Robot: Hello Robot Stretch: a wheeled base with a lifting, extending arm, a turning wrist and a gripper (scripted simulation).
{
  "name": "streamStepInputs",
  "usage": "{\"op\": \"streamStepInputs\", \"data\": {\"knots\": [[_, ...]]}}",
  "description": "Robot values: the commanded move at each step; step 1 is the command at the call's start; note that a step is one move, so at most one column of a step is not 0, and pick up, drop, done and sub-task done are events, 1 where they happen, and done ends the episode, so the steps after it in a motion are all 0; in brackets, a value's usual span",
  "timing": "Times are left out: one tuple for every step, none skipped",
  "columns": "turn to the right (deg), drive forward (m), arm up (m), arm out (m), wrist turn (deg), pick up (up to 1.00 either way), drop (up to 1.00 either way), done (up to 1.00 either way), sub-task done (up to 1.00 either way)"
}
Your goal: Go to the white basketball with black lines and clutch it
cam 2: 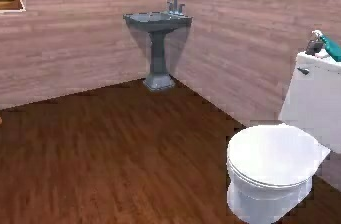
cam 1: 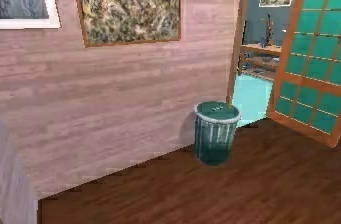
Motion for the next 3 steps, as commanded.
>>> {"op": "streamStepInputs", "data": {"knots": [[-45.0, 0.00, 0.00, 0.00, 0.0, 0.00, 0.00, 0.00, 0.00], [-45.0, 0.00, 0.00, 0.00, 0.0, 0.00, 0.00, 0.00, 0.00], [-30.0, 0.00, 0.00, 0.00, 0.0, 0.00, 0.00, 0.00, 0.00]]}}
